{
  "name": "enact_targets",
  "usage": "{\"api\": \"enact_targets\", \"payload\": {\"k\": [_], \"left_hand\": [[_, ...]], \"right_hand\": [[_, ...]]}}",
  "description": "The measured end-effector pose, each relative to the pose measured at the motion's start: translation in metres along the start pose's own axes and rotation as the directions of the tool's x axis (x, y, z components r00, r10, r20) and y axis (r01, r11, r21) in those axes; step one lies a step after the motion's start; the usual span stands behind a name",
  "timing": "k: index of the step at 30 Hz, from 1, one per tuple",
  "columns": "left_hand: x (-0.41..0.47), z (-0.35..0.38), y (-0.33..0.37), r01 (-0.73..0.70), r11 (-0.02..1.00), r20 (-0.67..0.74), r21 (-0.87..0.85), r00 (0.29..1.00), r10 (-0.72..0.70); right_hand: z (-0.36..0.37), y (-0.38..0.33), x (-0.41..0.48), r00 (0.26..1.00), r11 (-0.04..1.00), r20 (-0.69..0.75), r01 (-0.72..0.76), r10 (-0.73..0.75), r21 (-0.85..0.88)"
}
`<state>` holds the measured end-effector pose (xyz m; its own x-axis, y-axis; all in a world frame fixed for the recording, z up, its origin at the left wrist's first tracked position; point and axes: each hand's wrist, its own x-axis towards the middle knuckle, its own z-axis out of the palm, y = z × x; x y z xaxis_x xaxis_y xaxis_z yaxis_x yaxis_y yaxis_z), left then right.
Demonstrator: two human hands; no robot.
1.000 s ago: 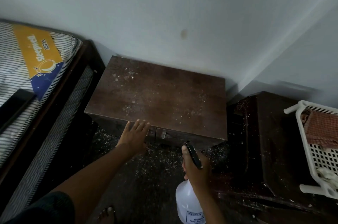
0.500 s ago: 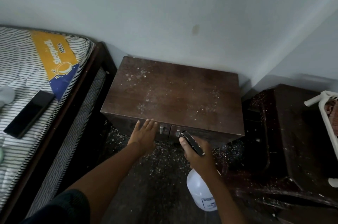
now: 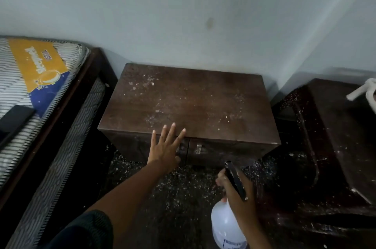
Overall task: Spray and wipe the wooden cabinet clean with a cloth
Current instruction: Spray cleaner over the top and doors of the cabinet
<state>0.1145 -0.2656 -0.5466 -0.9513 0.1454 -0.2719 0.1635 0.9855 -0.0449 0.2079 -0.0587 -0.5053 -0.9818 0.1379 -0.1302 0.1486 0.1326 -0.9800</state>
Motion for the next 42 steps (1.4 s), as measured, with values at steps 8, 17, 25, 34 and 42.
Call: {"api": "enact_targets", "payload": {"k": [8,17,25,34,42], "left_hand": [[-0.007,0.040,-0.005,0.032,0.997,-0.364,-0.070,0.930,-0.055],[0.034,0.077,0.005,-0.006,0.997,-0.604,-0.072,0.796,-0.039],[0.048,0.086,0.006,0.002,0.996,-0.693,-0.092,0.718,-0.066],[0.044,0.083,0.008,0.045,0.996,-0.716,-0.077,0.692,-0.087],[0.043,0.082,0.006,0.080,0.996,-0.638,-0.044,0.765,-0.089]], "right_hand": [[-0.007,0.011,0.020,0.997,0.991,-0.015,0.080,-0.079,0.103],[-0.026,0.074,0.053,0.976,0.975,0.005,0.217,-0.217,0.042],[-0.034,0.109,0.044,0.987,0.973,-0.040,0.162,-0.158,0.165],[-0.050,0.127,0.037,0.994,0.980,-0.054,0.105,-0.097,0.169],[-0.056,0.132,0.028,0.992,0.990,0.010,0.129,-0.129,0.057]]}}
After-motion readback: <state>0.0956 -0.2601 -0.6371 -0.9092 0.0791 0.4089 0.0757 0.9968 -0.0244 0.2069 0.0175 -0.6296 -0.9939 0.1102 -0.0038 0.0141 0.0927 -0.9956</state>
